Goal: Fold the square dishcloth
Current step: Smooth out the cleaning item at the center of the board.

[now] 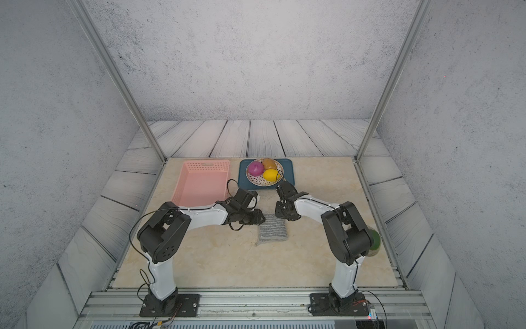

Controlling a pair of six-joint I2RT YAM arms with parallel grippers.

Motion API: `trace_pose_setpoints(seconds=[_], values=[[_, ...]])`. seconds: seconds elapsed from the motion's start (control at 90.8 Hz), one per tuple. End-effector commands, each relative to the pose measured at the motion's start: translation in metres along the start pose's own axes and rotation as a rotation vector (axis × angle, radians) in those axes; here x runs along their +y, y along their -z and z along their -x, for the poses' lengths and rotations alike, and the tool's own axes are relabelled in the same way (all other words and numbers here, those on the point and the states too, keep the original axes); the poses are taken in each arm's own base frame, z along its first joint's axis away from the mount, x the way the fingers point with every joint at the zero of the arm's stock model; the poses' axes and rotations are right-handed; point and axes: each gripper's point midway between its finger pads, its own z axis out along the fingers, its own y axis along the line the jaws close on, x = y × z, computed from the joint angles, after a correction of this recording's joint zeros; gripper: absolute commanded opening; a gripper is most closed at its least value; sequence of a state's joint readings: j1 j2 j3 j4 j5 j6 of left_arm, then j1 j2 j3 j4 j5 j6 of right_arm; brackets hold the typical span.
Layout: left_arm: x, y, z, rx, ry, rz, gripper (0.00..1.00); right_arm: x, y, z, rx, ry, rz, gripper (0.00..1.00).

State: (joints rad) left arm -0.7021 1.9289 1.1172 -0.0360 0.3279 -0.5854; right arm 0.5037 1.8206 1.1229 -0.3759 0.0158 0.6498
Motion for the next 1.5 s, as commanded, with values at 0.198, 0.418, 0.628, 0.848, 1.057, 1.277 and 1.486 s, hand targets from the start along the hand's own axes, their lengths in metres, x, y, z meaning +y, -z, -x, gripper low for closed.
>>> trace_pose_setpoints(seconds=[0.198, 0.418, 0.628, 0.848, 1.057, 1.277, 1.486], values=[[0.000, 0.005, 0.003, -0.001, 0.009, -0.010, 0.37, 0.000, 0.010, 0.004, 0.001, 0.028, 0.020, 0.17], [-0.013, 0.028, 0.010, -0.046, -0.003, -0.034, 0.40, -0.002, 0.038, 0.006, -0.035, 0.046, 0.028, 0.23], [-0.017, 0.038, 0.003, -0.043, -0.008, -0.045, 0.40, -0.001, 0.052, -0.004, -0.031, 0.039, 0.064, 0.23], [-0.040, 0.035, -0.019, 0.013, -0.040, -0.105, 0.38, 0.001, 0.052, -0.016, -0.001, 0.033, 0.106, 0.16], [-0.041, 0.022, -0.042, 0.080, -0.041, -0.112, 0.36, -0.001, 0.038, -0.032, 0.048, 0.026, 0.115, 0.18], [-0.025, 0.012, -0.065, 0.134, -0.011, -0.095, 0.34, -0.014, 0.026, -0.043, 0.071, 0.013, 0.070, 0.17], [-0.021, 0.012, -0.072, 0.144, -0.008, -0.085, 0.34, -0.017, 0.019, -0.046, 0.086, 0.009, 0.054, 0.17]])
